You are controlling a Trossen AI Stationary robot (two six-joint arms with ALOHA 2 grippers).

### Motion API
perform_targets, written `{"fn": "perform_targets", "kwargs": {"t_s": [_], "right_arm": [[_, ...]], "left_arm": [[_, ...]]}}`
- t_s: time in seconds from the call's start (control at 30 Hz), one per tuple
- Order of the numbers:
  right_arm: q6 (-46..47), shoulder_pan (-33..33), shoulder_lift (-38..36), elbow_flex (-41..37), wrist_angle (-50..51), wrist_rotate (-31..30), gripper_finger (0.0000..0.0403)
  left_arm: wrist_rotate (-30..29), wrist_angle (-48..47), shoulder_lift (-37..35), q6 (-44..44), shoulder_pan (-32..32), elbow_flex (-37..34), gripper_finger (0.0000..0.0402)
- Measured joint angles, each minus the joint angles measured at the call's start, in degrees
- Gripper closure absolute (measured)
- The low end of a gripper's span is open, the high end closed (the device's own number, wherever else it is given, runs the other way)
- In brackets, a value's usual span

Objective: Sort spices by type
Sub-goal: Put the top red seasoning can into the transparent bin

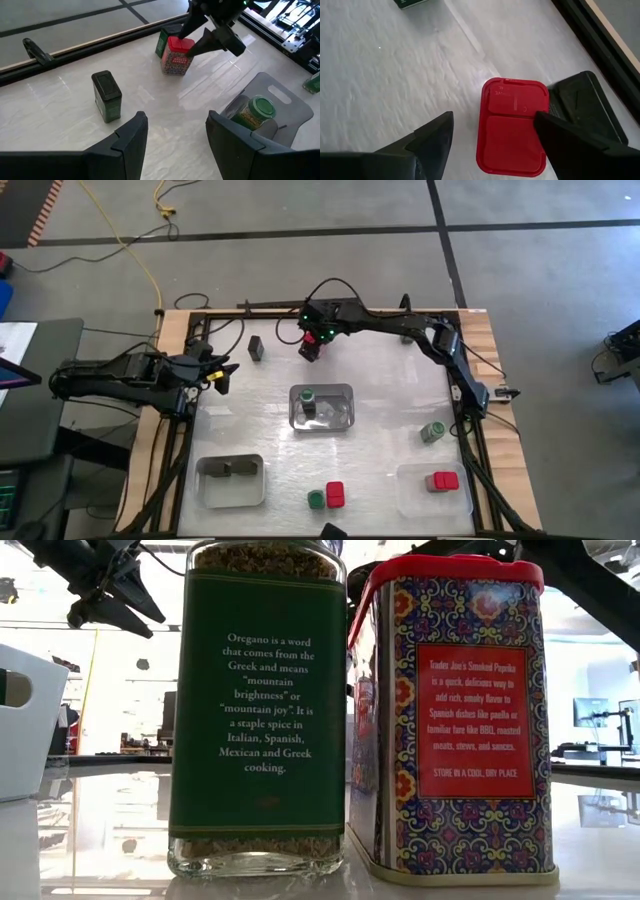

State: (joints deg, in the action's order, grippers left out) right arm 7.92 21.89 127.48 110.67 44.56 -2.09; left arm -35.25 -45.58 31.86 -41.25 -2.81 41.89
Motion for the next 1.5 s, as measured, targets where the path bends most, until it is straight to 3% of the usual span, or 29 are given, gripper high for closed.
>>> {"fn": "perform_targets", "kwargs": {"t_s": [0.2,0.47,0.73,1.0,1.33,1.5], "right_arm": [[0.19,-0.5,-0.33,1.14,0.56,0.26,0.0087],[0.18,-0.5,-0.26,8.16,2.44,0.68,0.0088],[-5.27,-0.37,-0.35,16.29,12.96,0.61,0.0088],[-8.21,-0.37,-0.37,17.18,15.43,0.61,0.0086],[-6.18,0.7,-0.92,17.19,14.55,0.61,0.0009],[0.02,1.94,-0.87,17.18,15.34,0.52,0.0022]], "left_arm": [[-0.02,-0.04,0.0,0.82,0.0,0.0,0.0209],[-0.02,-0.04,0.0,1.57,0.0,0.0,0.0209],[-0.02,-0.04,0.0,1.11,0.0,0.0,0.0209],[-0.02,-0.04,0.0,1.03,0.0,0.0,0.0209],[-0.15,-0.04,0.0,1.99,0.02,0.0,0.0209],[-0.17,-0.04,0.0,1.99,0.0,0.0,0.0209]]}}
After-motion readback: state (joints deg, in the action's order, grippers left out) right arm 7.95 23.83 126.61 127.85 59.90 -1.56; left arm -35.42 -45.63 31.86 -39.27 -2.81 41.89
